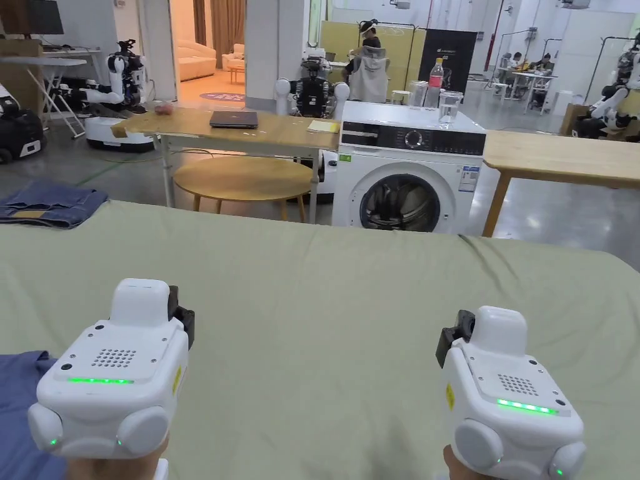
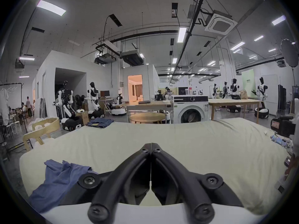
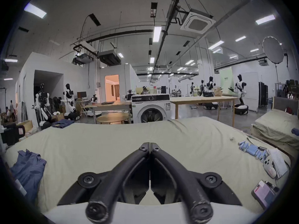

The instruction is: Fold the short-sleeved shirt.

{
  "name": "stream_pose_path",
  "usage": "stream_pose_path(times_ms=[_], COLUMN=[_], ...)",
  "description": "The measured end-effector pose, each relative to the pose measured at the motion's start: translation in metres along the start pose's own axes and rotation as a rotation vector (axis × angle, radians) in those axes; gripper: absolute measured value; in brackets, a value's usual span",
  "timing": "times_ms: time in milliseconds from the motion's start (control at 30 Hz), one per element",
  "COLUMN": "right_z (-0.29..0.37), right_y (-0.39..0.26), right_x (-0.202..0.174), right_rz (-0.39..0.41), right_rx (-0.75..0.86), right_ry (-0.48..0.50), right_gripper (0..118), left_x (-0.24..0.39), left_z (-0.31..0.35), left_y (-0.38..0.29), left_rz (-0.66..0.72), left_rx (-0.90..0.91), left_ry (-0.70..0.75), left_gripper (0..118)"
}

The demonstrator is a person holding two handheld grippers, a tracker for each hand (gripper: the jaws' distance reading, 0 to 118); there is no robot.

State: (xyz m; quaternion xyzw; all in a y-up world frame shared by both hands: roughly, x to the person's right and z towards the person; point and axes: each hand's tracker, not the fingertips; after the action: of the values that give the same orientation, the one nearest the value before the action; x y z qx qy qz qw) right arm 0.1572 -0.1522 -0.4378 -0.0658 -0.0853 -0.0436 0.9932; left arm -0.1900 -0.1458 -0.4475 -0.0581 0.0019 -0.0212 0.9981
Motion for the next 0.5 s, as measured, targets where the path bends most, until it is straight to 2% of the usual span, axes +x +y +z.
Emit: stream_pose_path(times_ms=[167,333,500], right_z=[0.002,0.005,0.006], right_y=[0.002,-0.002,-0.012], right_x=[-0.046,-0.095,-0.137], right_rz=[0.069,0.079,0.089], right_rx=[0.013,-0.007,-0.053], right_ry=[0.093,0.202,0.296], right_gripper=[0,0,0], left_x=[-0.043,-0.094,-0.138], left_z=[0.019,0.037,0.046], left_y=[0.002,-0.002,-0.013], left_rz=[0.015,0.051,0.094], left_rx=[-0.039,-0.134,-0.309], left_ry=[0.094,0.177,0.236], left_gripper=[0,0,0])
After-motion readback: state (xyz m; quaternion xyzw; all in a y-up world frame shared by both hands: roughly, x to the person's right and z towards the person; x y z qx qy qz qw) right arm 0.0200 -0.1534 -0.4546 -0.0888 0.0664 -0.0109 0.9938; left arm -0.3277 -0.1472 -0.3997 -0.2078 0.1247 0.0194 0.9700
